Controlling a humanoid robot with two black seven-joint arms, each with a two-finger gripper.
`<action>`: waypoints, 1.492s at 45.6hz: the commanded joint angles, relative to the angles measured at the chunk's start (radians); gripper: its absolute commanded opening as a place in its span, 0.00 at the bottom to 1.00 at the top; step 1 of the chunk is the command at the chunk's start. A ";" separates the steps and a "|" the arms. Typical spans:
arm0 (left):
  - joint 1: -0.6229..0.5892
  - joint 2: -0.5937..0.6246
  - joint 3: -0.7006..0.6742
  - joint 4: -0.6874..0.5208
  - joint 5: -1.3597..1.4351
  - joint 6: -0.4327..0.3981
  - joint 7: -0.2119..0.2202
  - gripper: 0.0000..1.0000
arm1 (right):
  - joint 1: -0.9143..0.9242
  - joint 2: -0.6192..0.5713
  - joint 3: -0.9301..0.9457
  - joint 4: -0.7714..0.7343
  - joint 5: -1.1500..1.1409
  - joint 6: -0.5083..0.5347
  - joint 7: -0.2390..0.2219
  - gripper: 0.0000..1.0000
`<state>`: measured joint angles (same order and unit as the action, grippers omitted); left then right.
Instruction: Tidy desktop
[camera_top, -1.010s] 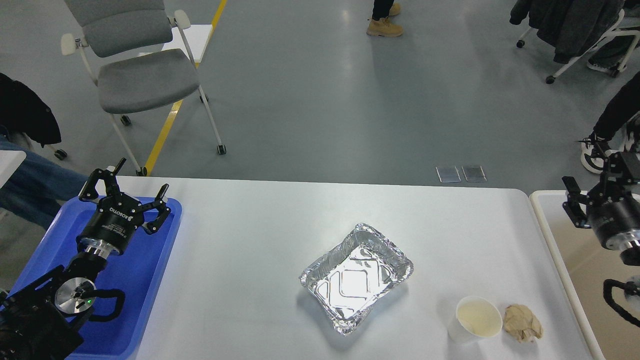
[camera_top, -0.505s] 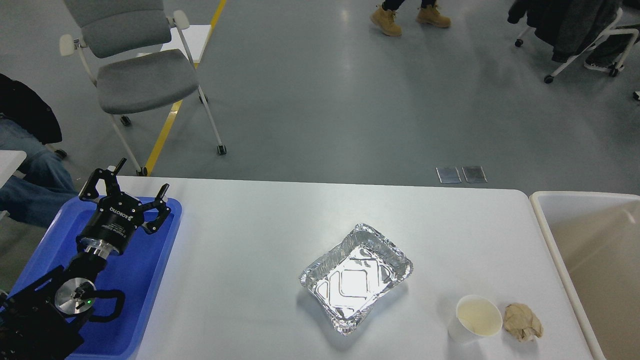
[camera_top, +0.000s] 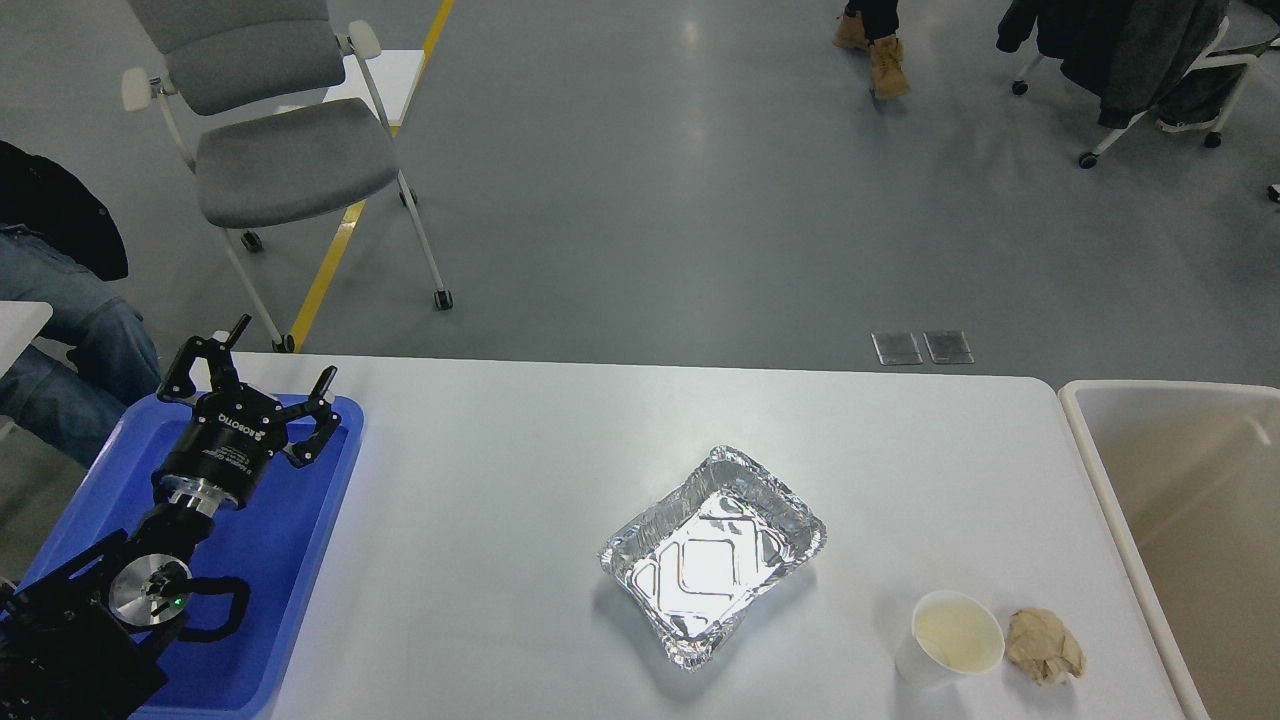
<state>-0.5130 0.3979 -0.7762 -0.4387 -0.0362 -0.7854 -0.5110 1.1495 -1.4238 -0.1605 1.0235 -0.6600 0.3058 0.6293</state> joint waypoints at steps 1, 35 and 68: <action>0.001 0.001 -0.002 0.000 -0.001 0.000 0.000 0.99 | 0.041 -0.040 -0.019 0.009 -0.197 0.058 -0.042 1.00; 0.001 0.001 0.000 0.000 -0.002 0.000 0.000 0.99 | -0.100 -0.316 -0.045 0.007 -0.188 0.045 -0.042 1.00; -0.001 0.001 -0.002 0.000 -0.001 0.000 0.000 0.99 | -0.105 -0.041 0.188 0.003 -0.334 0.045 -0.045 1.00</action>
<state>-0.5130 0.3986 -0.7776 -0.4387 -0.0369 -0.7854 -0.5111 1.0476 -1.6111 0.0345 1.0287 -0.8895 0.3512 0.5867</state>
